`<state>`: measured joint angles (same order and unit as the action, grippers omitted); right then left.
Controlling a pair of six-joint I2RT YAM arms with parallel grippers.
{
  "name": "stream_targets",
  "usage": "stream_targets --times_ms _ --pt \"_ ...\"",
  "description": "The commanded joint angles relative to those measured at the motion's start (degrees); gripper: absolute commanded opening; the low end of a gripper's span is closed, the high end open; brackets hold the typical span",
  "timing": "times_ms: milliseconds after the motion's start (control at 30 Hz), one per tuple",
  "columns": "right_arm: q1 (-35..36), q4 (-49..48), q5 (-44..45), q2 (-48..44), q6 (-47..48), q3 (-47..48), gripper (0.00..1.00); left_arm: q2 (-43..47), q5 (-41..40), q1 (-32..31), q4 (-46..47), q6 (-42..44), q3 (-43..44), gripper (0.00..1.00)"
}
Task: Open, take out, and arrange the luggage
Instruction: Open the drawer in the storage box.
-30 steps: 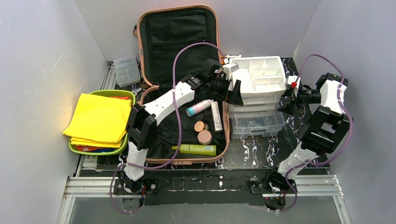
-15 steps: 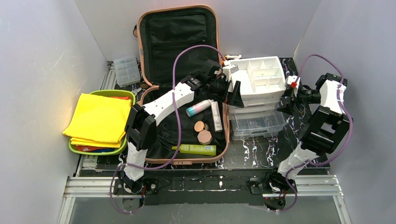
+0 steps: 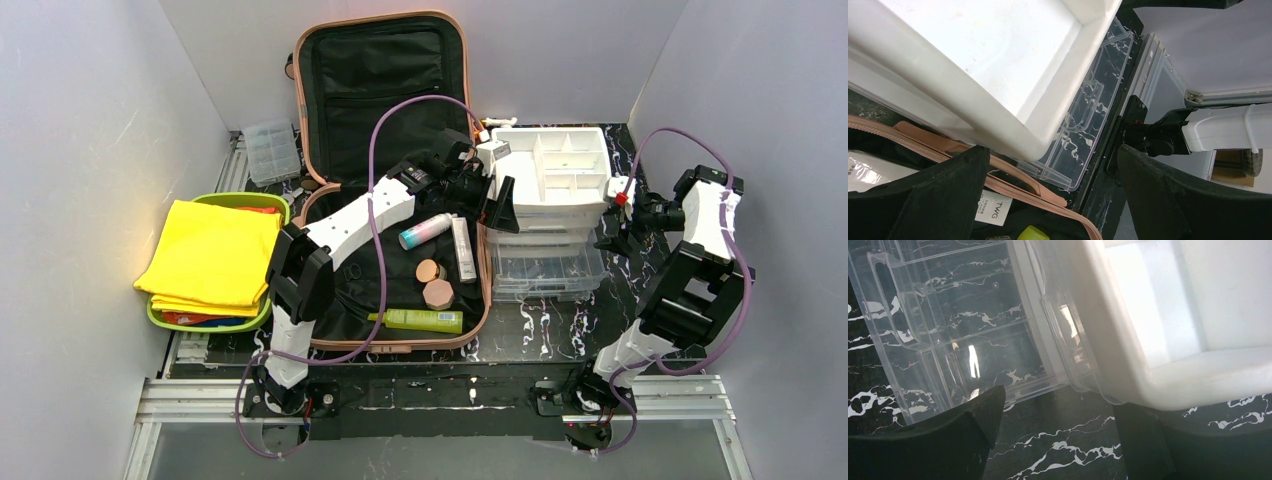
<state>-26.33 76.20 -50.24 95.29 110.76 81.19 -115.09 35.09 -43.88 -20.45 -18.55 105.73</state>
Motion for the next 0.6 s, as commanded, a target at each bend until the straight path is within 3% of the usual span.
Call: stream_targets --times_ms 0,233,400,567 --pt "1.65 5.18 -1.44 -1.25 -2.32 1.91 0.85 2.16 -0.27 -1.14 2.69 1.84 0.4 0.98" --pt "1.65 5.29 -0.84 -2.84 -4.94 1.13 0.86 2.15 -0.63 -1.19 2.93 1.75 0.31 0.98" --pt "1.63 5.27 5.34 -2.38 -9.9 2.74 0.84 1.82 -1.07 -1.16 2.96 2.42 0.42 0.98" --pt "1.64 5.27 3.97 -3.76 -8.37 0.55 0.86 1.53 -1.31 -1.19 2.78 2.97 0.49 0.98"
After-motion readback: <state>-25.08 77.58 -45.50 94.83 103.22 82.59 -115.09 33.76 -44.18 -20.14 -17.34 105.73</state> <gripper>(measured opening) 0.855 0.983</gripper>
